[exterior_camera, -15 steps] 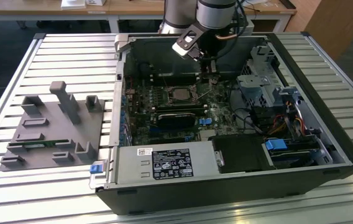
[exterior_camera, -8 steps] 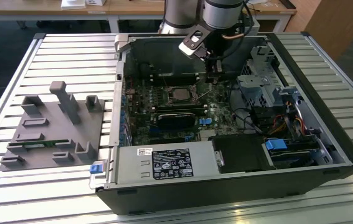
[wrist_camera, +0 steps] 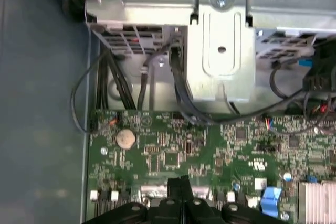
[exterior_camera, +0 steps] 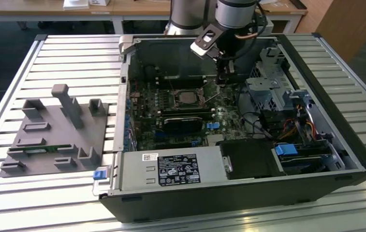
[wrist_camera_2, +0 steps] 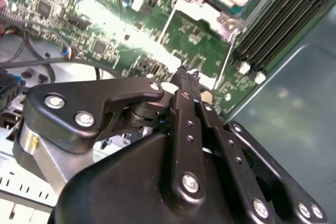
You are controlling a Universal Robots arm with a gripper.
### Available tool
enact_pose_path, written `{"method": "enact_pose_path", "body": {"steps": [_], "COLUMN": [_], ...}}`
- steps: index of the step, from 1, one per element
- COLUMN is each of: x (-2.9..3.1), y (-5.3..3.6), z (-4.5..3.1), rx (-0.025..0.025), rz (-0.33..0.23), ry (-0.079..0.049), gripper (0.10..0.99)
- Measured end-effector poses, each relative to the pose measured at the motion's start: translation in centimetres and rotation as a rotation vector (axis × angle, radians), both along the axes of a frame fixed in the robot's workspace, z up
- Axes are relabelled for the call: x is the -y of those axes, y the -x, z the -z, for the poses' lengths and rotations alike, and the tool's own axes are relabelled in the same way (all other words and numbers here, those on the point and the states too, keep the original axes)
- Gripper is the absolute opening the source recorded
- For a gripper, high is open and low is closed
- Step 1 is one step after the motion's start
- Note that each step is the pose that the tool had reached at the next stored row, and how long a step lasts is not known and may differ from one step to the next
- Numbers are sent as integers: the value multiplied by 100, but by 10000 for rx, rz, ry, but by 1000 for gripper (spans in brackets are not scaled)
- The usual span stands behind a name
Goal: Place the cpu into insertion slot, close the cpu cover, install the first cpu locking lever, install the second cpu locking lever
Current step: 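Close the cpu cover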
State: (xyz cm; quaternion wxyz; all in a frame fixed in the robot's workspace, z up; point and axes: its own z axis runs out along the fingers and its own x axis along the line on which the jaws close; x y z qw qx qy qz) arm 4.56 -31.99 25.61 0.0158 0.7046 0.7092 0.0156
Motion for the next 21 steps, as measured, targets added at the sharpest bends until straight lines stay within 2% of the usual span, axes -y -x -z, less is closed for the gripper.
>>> {"method": "enact_pose_path", "body": {"steps": [6,16,21], "x": [-13,-31,-46], "y": [-99,-167,-174], "z": [2,14,40], "rx": [-3,-2,-3], "rz": [-1,-1,0], "ry": [-1,-3,-1], "gripper": [106,106,106]}}
